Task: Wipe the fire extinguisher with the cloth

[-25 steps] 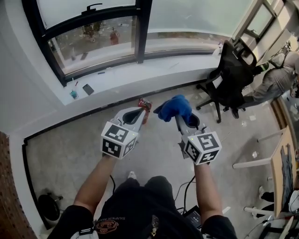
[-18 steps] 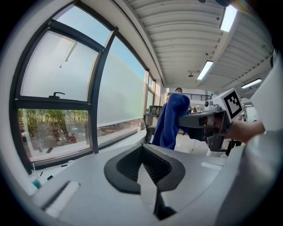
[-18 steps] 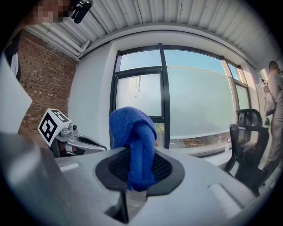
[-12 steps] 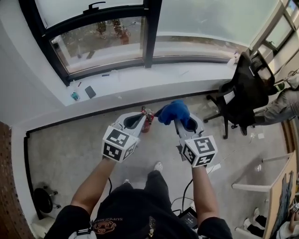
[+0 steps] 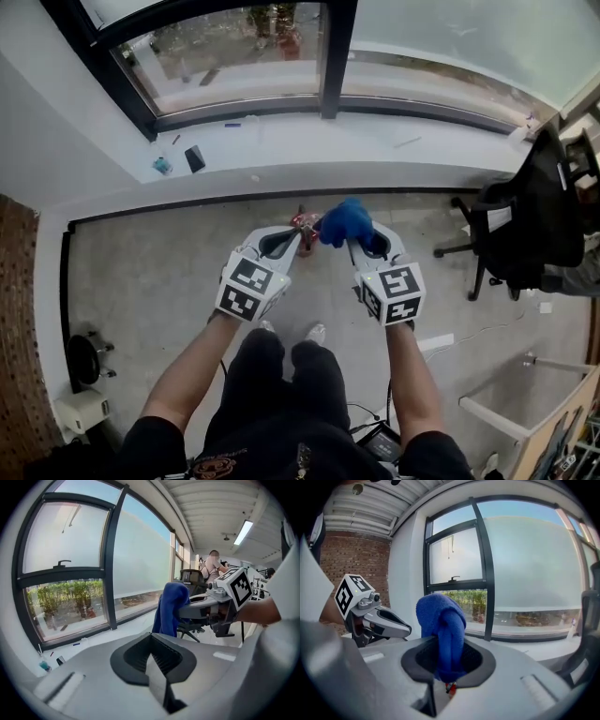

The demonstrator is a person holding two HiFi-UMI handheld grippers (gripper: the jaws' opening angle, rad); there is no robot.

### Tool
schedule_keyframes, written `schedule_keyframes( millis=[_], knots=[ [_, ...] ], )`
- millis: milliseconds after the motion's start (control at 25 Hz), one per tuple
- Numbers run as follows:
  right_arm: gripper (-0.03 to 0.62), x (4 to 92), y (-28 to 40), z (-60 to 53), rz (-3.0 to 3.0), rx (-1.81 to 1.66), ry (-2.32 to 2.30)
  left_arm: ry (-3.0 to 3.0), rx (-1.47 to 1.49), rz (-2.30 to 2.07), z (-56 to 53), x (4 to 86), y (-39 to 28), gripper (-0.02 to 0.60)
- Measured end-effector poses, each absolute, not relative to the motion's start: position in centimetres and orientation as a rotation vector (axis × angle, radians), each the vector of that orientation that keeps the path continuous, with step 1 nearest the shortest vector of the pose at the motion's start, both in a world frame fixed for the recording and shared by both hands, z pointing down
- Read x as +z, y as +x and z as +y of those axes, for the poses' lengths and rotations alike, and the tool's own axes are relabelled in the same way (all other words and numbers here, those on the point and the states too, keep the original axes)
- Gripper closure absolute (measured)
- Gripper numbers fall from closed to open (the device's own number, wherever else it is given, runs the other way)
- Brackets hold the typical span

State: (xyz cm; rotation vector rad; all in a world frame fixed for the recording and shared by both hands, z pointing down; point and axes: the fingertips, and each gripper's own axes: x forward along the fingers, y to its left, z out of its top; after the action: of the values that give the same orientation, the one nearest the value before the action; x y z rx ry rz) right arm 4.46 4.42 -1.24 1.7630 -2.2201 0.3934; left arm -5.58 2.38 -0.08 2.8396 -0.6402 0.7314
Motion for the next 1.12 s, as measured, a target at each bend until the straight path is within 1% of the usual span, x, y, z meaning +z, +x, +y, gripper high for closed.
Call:
schedule_keyframes(
  millis=[240,600,760,920,1120],
  knots=[
    [0.530,7.6,4.5,0.1,-2.190,0.404,1.606,2.764,0.765,-0.643,-1.4,9.0,-4.9,0.574],
    [0.530,24.8,5.2,-4.9,-2.118,0.456,1.412,2.767,0.818,-0.574,-5.9,24.9,-3.8,0.574],
    [0.531,31.1,5.1,-6.8,-2.227,0.483,1.354,2.818,0.785,-0.611,-7.0,29.9,-2.1,0.574],
    [0.531,36.9,4.4,-8.6,-2.324,0.442,1.165,2.853,0.792,-0.655,-7.7,34.2,-0.6,0.574],
    [0.533,42.9,4.4,-12.0,-2.383,0.468,1.008,2.868,0.775,-0.734,-8.3,37.4,-0.4,0.574]
  ],
)
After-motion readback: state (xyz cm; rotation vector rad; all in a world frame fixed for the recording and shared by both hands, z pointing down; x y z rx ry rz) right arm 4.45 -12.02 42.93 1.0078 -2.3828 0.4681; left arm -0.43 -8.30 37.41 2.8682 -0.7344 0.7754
